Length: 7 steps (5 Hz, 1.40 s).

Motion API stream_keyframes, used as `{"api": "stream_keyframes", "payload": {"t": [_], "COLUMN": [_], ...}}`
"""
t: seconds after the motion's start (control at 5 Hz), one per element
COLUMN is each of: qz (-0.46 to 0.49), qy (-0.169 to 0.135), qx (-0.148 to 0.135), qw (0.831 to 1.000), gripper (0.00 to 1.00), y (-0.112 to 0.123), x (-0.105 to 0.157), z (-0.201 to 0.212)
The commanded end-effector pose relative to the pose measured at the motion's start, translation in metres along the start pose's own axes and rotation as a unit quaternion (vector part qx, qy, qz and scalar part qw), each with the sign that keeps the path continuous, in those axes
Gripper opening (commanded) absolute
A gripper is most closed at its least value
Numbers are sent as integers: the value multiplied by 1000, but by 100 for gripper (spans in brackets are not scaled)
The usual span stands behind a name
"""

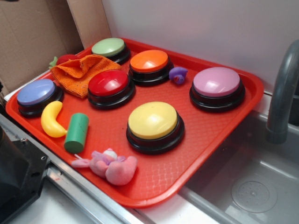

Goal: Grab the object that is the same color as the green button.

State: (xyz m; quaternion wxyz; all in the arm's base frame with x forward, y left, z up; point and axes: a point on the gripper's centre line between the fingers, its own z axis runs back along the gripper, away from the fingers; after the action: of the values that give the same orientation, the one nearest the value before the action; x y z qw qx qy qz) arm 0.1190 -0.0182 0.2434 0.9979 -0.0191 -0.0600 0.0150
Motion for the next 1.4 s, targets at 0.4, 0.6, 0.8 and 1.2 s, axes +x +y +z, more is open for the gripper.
{"api": "stream_keyframes", "payload": {"t": [0.4, 0.6, 0.8, 1.2], "qz": [181, 236, 262, 308], "qy": [8, 0, 7, -3], "qx": [-16, -24, -27, -24], "qw": [983, 971, 965, 951], "gripper": [100, 100, 100, 100], "y": [19, 17, 13, 15], "x": [8, 9, 8, 8], "z": [-44, -76, -109, -176]}}
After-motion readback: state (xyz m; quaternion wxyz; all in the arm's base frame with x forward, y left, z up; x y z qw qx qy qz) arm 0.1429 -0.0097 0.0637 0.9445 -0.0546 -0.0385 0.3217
